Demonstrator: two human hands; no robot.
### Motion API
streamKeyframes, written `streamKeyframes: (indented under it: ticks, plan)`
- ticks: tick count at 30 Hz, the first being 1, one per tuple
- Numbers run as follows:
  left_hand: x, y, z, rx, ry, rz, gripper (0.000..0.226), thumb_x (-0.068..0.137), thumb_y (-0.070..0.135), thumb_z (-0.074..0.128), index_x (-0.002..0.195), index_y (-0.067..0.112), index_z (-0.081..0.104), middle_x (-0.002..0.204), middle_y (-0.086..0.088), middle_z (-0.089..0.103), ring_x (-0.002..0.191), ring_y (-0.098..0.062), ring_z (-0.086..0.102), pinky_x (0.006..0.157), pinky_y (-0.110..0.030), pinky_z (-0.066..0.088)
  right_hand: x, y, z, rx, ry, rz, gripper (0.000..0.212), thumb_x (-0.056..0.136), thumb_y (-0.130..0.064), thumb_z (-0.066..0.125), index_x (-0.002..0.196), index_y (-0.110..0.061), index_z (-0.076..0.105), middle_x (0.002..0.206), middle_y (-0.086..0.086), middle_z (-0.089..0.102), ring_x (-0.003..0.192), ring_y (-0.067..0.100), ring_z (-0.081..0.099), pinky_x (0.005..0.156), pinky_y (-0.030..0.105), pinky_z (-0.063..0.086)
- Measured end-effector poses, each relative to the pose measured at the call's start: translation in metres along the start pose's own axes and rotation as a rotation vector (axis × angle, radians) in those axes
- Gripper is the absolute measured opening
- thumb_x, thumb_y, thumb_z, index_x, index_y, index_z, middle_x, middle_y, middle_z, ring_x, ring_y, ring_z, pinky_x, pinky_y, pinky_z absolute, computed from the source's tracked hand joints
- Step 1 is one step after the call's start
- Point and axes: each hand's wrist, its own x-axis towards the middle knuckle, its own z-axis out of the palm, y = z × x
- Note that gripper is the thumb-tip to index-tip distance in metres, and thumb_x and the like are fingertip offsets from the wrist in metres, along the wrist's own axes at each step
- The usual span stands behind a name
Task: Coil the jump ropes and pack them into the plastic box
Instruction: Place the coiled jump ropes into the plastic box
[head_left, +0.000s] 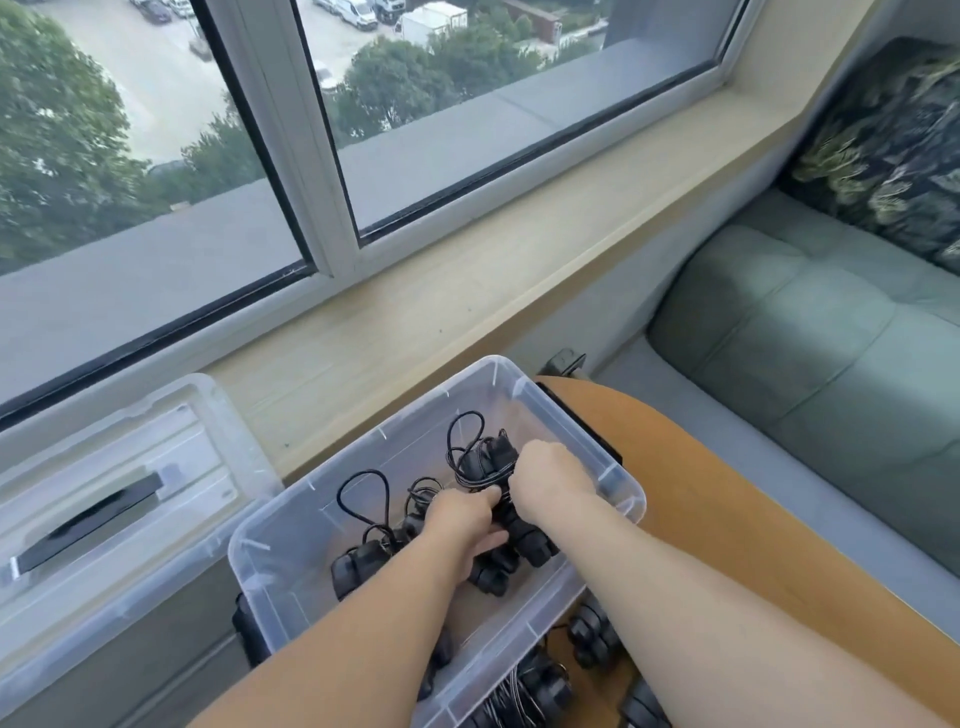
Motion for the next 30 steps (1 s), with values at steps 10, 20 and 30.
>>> streamKeyframes:
  ticks: [10, 20, 30]
  plan:
    - [-0.021, 0.005, 0.01, 0.157, 0.019, -0.016, 0.016, 0.1, 0.014, 0.054, 0.113, 0.006, 0.06, 0.106, -0.013, 0.062, 0.093, -0.025, 0.063, 0.06, -0.024, 0.054, -0.011, 0.014, -0.012, 0.049, 0.038, -0.049, 0.022, 0.094, -0.009, 0.05, 0.111, -0.001, 0.061, 0.111, 0.016, 0.066, 0.101, 0.032, 0.065, 0.072, 0.032, 0.049]
    - [-0.117, 0.009, 0.064, 0.658, 0.132, 0.863, 0.013, 0.099, 0.026, 0.052, 0.092, 0.02, 0.061, 0.081, 0.012, 0.06, 0.073, 0.0, 0.052, 0.06, -0.018, 0.036, -0.081, 0.124, -0.065, 1.021, 0.302, 0.05, 0.018, 0.093, -0.011, 0.053, 0.089, -0.006, 0.07, 0.08, 0.009, 0.071, 0.054, 0.01, 0.061, 0.054, 0.019, 0.056]
    - [-0.089, -0.121, 0.133, 1.259, -0.185, 0.315, 0.021, 0.097, 0.031, 0.052, 0.108, 0.014, 0.056, 0.1, -0.002, 0.062, 0.091, -0.022, 0.057, 0.078, -0.029, 0.046, -0.109, 0.223, 0.069, 1.339, 0.107, 0.623, 0.011, 0.094, -0.003, 0.053, 0.092, 0.001, 0.063, 0.072, 0.01, 0.055, 0.057, 0.019, 0.05, 0.042, 0.022, 0.042]
